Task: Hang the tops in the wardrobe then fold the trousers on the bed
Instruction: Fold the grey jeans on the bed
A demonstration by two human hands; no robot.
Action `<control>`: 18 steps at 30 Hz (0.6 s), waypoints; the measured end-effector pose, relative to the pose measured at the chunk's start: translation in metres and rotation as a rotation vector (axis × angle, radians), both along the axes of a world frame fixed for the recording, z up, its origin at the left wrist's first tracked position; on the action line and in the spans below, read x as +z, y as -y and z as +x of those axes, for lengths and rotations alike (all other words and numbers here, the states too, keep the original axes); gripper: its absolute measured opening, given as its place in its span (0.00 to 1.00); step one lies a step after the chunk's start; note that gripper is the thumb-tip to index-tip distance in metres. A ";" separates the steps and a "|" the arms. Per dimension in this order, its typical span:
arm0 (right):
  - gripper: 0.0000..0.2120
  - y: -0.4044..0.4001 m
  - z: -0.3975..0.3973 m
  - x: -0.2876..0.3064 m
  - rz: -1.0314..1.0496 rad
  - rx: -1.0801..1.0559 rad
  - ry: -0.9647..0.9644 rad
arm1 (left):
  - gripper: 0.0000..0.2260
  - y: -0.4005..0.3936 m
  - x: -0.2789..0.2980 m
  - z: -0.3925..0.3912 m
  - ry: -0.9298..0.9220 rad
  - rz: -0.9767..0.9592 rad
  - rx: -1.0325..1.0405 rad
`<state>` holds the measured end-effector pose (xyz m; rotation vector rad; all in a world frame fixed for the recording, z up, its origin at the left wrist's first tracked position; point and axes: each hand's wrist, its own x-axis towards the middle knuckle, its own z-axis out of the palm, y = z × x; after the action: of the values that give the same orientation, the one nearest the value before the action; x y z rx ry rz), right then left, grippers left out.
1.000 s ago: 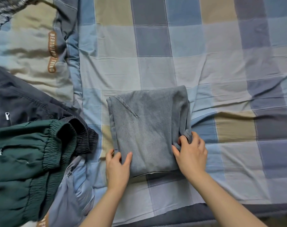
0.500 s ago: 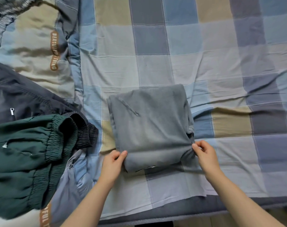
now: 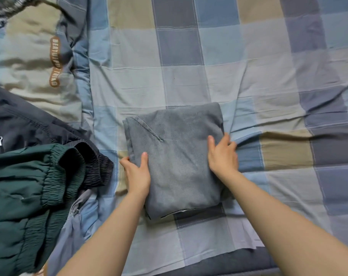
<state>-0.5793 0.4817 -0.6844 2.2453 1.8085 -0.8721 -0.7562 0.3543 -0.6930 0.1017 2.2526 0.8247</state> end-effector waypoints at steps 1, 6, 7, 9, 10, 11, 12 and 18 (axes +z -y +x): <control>0.32 -0.006 0.005 -0.008 -0.021 -0.074 -0.027 | 0.25 -0.002 -0.005 -0.003 0.007 -0.001 0.034; 0.31 -0.022 0.022 -0.022 -0.085 -0.032 -0.151 | 0.26 0.001 -0.016 -0.021 0.368 0.122 0.200; 0.30 -0.023 0.026 -0.021 -0.096 -0.048 -0.203 | 0.25 0.001 -0.014 -0.022 0.461 0.153 0.222; 0.30 -0.020 0.035 -0.016 -0.155 -0.127 -0.329 | 0.26 0.003 -0.007 -0.021 0.581 0.192 0.223; 0.30 -0.016 0.039 -0.011 -0.200 -0.165 -0.371 | 0.27 0.006 -0.002 -0.019 0.624 0.202 0.228; 0.31 -0.010 0.044 -0.005 -0.242 -0.199 -0.397 | 0.28 0.009 0.004 -0.017 0.658 0.209 0.231; 0.31 -0.003 0.051 0.005 -0.278 -0.230 -0.412 | 0.28 0.012 0.013 -0.014 0.686 0.214 0.224; 0.24 0.056 0.104 0.077 -0.372 -0.360 -0.546 | 0.26 0.037 0.079 0.022 0.806 0.154 0.149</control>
<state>-0.4758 0.4259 -0.6075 2.2481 1.2412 -1.8632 -0.7341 0.3169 -0.6138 -0.2857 1.4483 0.9089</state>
